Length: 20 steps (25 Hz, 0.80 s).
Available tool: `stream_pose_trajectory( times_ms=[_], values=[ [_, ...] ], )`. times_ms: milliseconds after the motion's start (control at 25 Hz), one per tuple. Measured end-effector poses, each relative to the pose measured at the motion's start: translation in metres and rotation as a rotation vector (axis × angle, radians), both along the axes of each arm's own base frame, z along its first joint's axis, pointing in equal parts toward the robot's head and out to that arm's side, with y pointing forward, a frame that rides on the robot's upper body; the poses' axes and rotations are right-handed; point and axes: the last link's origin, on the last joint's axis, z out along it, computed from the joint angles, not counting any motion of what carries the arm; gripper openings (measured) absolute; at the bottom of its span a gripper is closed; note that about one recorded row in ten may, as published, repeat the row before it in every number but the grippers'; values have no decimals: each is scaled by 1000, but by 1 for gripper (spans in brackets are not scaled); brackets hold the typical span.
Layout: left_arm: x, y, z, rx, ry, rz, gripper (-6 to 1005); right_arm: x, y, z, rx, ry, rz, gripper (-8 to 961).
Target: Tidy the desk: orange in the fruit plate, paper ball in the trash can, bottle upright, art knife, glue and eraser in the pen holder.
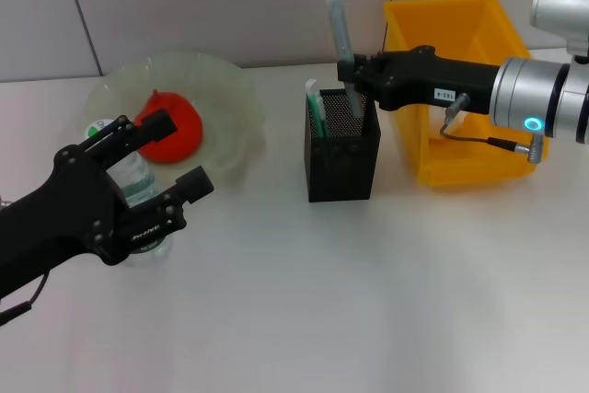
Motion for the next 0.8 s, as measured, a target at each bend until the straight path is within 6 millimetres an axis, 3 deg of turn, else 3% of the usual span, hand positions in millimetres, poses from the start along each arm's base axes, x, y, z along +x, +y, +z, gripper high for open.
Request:
stream_pose_trajectory(
  times_ms=[800],
  values=[
    [1,0,-2,-7,-8,-2,802,6,3,-18,2,-52,-24,137]
  ],
)
